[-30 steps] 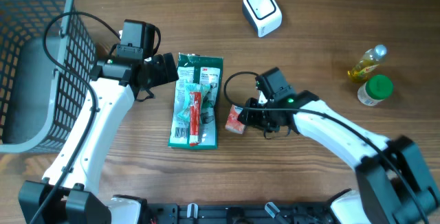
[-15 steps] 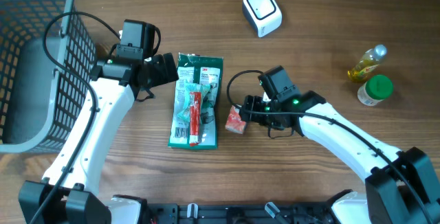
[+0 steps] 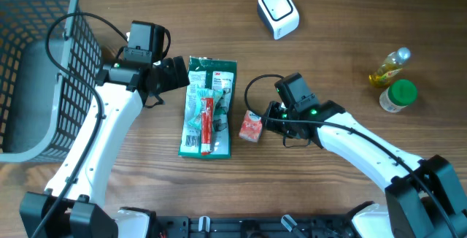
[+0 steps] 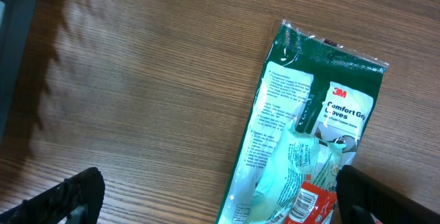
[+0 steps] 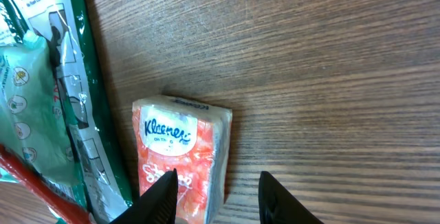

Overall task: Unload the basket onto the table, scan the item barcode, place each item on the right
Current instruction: 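Lift the Kleenex pack and pull it right with the right gripper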

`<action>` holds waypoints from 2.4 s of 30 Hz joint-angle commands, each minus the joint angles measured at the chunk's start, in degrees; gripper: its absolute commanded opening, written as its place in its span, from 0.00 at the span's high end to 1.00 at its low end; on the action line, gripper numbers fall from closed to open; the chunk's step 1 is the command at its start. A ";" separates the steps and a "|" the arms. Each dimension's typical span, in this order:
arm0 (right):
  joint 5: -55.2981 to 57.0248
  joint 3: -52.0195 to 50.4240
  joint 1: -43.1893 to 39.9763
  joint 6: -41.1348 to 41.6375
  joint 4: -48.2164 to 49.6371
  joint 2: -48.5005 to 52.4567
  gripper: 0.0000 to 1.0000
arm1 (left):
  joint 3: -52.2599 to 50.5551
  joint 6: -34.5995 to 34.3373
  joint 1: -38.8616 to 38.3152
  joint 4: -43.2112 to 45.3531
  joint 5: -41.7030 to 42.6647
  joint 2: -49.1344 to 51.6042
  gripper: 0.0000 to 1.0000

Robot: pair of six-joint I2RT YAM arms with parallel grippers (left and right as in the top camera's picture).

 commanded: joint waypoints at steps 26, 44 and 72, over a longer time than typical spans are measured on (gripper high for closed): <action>-1.75 -4.22 2.27 1.68 8.59 3.34 0.65 | 0.90 0.70 0.26 -0.04 -0.52 -0.48 0.00; -3.58 -4.35 2.27 1.77 8.85 6.25 0.72 | 0.90 0.70 0.26 -0.04 -0.52 -0.48 0.00; -27.80 -4.68 -5.99 -12.79 13.07 4.59 0.96 | 0.90 0.70 0.26 -0.04 -0.52 -0.48 0.00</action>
